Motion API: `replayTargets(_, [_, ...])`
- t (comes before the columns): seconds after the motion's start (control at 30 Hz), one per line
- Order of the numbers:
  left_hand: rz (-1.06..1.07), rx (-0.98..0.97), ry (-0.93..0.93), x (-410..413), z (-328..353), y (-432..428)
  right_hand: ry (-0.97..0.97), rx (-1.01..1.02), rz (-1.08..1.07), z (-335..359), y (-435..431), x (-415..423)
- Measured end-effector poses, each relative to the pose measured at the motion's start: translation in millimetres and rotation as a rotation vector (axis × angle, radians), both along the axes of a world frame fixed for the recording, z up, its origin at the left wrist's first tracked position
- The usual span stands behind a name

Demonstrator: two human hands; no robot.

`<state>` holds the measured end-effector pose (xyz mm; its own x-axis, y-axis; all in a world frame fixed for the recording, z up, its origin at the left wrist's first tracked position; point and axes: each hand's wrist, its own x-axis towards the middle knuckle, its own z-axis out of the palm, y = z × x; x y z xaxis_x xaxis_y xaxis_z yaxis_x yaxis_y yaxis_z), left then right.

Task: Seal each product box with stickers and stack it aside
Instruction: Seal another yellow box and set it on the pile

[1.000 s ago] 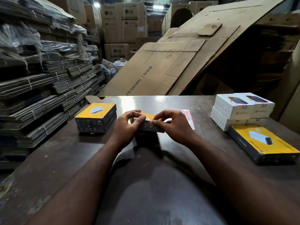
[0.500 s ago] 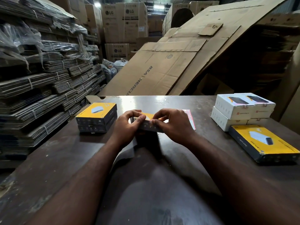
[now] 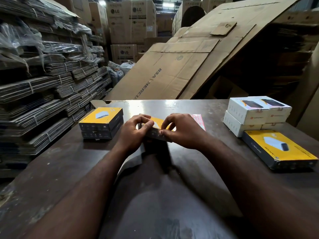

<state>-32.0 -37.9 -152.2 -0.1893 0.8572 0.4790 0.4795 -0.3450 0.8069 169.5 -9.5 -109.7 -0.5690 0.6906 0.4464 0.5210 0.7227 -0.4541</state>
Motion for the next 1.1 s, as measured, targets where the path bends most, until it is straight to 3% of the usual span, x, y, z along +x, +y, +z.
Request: replayTargets(1.1, [-0.039, -0.031, 0.012, 6.5, -1.8, -0.9, -0.037, 0.105, -0.007, -8.9, 3.7, -0.7])
